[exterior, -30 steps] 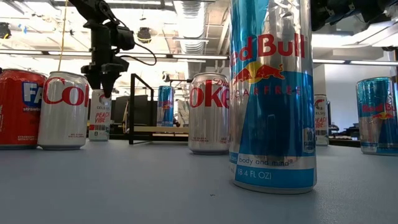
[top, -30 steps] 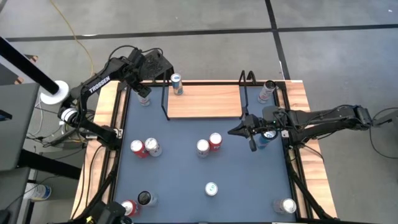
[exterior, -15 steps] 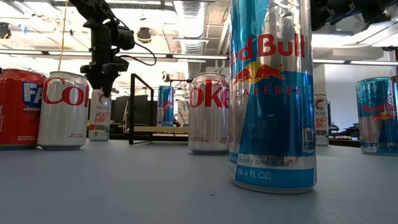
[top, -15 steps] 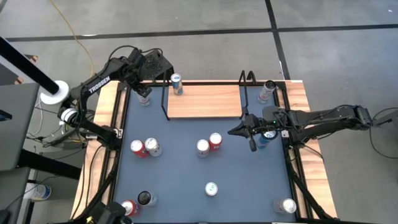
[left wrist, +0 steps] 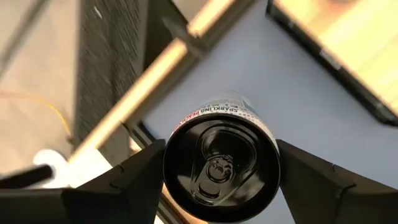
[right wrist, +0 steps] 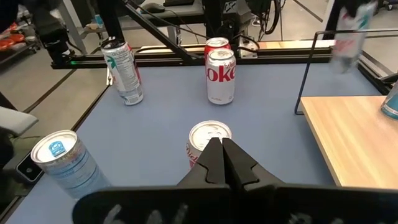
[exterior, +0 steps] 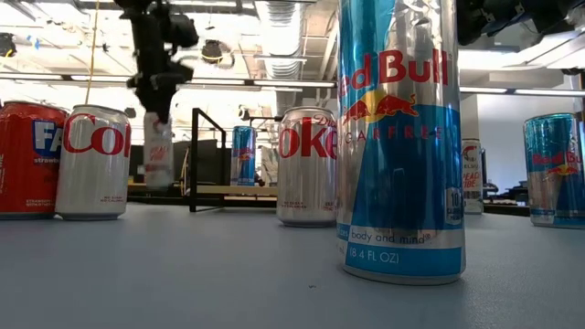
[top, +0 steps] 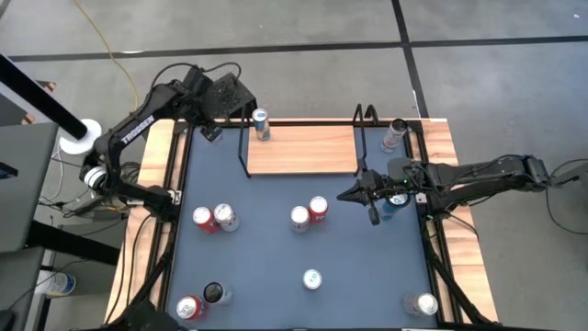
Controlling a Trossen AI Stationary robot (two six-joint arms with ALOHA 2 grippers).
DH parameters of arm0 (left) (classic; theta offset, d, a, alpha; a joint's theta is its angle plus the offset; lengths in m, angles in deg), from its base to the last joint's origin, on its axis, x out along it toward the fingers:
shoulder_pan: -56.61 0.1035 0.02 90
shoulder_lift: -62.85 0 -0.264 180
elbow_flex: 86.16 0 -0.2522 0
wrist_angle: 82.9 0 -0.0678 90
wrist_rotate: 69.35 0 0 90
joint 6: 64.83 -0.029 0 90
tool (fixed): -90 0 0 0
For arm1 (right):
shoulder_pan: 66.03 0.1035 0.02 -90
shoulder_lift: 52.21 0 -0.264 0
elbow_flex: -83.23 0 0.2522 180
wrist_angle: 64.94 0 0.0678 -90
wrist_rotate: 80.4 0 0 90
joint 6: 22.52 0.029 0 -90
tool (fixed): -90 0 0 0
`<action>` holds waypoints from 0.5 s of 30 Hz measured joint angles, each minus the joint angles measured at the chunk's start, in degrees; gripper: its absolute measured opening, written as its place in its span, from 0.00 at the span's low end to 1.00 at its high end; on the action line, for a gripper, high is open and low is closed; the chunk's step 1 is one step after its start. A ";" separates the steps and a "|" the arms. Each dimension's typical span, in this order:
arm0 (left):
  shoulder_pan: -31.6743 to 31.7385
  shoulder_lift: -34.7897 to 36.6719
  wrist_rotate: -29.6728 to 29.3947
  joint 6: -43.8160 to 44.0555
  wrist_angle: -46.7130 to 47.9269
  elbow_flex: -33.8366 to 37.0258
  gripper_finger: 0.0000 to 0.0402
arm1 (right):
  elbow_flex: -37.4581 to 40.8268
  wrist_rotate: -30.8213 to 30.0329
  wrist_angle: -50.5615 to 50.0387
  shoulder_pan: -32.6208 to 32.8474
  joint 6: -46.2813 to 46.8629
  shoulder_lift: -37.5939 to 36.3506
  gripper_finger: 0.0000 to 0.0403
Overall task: Place canned beverage on shelf
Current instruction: Put the top left white-pink soda can on the shelf
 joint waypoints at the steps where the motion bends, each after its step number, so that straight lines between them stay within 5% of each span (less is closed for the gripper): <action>1: -0.74 0.64 -0.67 -0.06 0.19 -1.27 0.63 | 0.00 0.00 -0.21 0.11 -0.01 0.00 0.00; 11: -10.53 5.57 -6.94 -1.32 -12.57 -15.31 0.61 | 0.00 0.00 -1.85 0.68 -0.13 0.00 0.00; 15: -15.21 5.73 -3.00 -3.58 -20.83 -16.77 0.61 | 0.00 0.00 -2.08 0.66 -0.16 -0.01 0.00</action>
